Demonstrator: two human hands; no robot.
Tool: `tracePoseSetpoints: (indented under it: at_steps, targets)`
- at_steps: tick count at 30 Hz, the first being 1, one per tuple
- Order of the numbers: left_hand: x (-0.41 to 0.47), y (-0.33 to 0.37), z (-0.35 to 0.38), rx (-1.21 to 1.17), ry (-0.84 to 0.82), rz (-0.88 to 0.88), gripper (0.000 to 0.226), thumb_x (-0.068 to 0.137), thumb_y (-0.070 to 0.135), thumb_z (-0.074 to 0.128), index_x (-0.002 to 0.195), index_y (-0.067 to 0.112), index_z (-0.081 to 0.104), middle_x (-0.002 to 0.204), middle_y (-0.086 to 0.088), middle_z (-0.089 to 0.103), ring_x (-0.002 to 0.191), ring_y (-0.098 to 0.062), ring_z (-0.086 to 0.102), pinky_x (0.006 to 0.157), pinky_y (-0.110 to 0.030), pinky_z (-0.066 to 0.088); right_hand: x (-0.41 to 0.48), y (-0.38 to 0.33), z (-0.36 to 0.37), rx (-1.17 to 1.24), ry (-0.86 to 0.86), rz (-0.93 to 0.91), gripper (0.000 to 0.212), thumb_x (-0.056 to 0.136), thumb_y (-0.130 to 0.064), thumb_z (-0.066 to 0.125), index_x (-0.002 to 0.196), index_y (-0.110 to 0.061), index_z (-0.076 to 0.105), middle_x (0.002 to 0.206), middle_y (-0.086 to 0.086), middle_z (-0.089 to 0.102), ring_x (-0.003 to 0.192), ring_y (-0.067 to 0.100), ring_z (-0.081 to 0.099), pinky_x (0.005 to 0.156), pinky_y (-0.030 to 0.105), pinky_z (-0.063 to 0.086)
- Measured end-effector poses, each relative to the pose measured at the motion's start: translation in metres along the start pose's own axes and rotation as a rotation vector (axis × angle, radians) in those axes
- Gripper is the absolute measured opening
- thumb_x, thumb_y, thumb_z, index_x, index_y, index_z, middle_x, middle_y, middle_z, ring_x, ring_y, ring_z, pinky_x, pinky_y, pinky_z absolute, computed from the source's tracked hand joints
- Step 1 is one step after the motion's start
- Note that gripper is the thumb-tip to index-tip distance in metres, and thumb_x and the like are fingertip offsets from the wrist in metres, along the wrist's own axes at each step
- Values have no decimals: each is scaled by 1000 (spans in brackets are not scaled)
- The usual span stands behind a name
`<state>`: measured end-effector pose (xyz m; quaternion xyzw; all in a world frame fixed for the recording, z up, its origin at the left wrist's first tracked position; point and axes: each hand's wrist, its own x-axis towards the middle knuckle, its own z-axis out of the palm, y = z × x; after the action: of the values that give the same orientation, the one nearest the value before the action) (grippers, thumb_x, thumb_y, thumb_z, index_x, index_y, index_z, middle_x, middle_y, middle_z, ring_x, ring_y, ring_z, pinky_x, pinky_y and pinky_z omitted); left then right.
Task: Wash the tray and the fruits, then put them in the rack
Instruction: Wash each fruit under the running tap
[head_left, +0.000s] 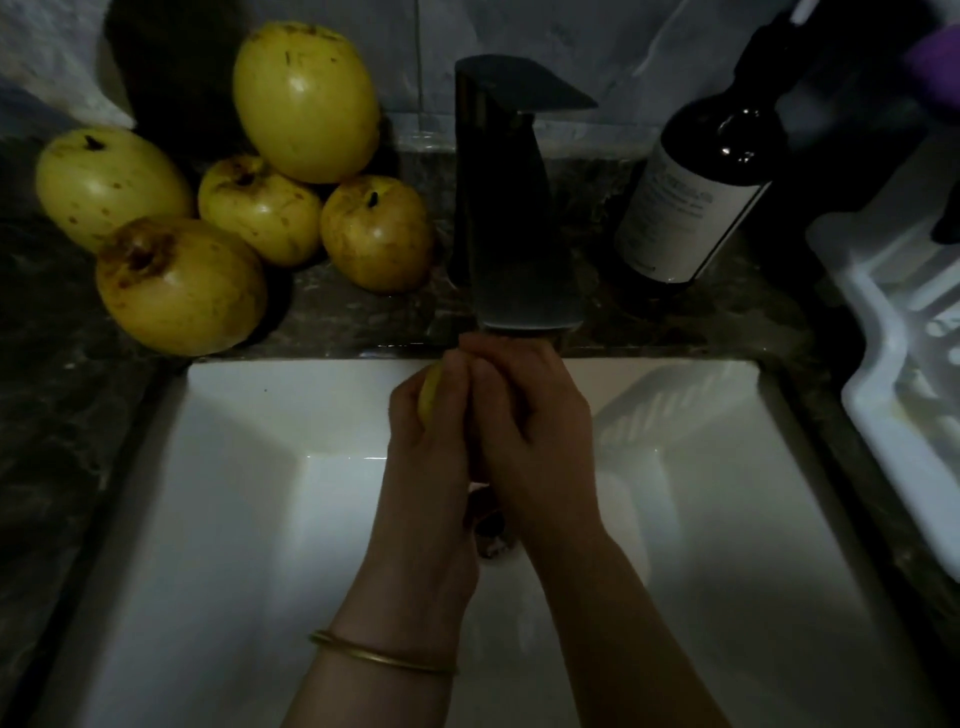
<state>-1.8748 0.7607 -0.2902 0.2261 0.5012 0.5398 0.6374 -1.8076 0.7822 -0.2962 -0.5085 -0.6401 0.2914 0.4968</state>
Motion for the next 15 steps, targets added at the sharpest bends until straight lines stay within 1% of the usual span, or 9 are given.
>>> tracePoseSetpoints:
  at_steps: [2, 3, 6, 8, 9, 10, 12, 13, 15]
  targets:
    - [0, -2, 1, 11, 69, 0, 59, 71, 66, 53, 120, 33, 50, 115, 8, 61, 87, -3, 61, 59, -21, 50, 1, -2, -1, 129, -7, 196, 11, 94, -30, 50, 92, -32, 61, 94, -10, 63, 86, 3, 59, 76, 17, 48]
    - [-1, -2, 2, 49, 103, 35, 59, 66, 63, 52, 118, 36, 49, 112, 11, 61, 87, -3, 61, 58, -21, 51, 2, -2, -2, 219, -17, 319, 12, 96, -29, 51, 90, -33, 60, 93, -8, 64, 86, 4, 60, 74, 17, 48]
    - [-2, 2, 6, 118, 114, 115, 56, 68, 55, 54, 120, 36, 49, 111, 8, 59, 95, -13, 62, 58, -28, 57, 7, -1, -10, 482, -70, 595, 12, 93, -34, 52, 95, -31, 63, 100, -2, 65, 93, 15, 63, 64, 19, 52]
    - [2, 2, 2, 62, 175, 92, 42, 78, 49, 58, 116, 34, 53, 107, 6, 61, 90, -15, 63, 49, -27, 55, 8, -5, -12, 549, -123, 658, 17, 88, -36, 57, 103, -29, 63, 108, 0, 63, 96, 17, 62, 54, 15, 51]
    - [5, -2, -1, 32, 200, 60, 34, 82, 49, 58, 114, 35, 55, 103, 7, 62, 87, -14, 64, 47, -26, 54, 7, -6, -11, 530, -146, 647, 21, 87, -36, 59, 106, -28, 64, 110, 0, 63, 96, 17, 62, 56, 15, 51]
    - [8, -4, -4, 2, 207, 11, 33, 83, 53, 57, 111, 36, 57, 101, 7, 64, 86, -13, 65, 46, -26, 53, 6, -6, -8, 475, -151, 608, 24, 87, -36, 61, 109, -27, 64, 110, -1, 64, 97, 16, 62, 61, 18, 53]
    - [11, -7, -10, -83, 142, -90, 42, 76, 63, 58, 109, 38, 60, 103, 6, 68, 89, -15, 67, 50, -27, 53, 3, -5, -3, 324, -106, 481, 26, 87, -36, 64, 111, -27, 65, 109, -7, 64, 97, 9, 61, 77, 22, 53]
    - [15, -11, -13, -109, 106, -118, 41, 77, 63, 57, 109, 37, 61, 101, 7, 70, 91, -16, 67, 52, -27, 54, 2, -6, -2, 271, -71, 398, 25, 87, -38, 63, 108, -27, 67, 107, -10, 65, 96, 4, 61, 82, 21, 51]
    - [18, -16, -17, -102, 106, -94, 25, 92, 46, 47, 108, 32, 58, 87, 15, 71, 96, -16, 65, 51, -18, 52, 2, -5, 0, 137, -16, 163, 28, 86, -40, 53, 103, -24, 69, 104, -10, 66, 95, 1, 61, 85, 19, 49]
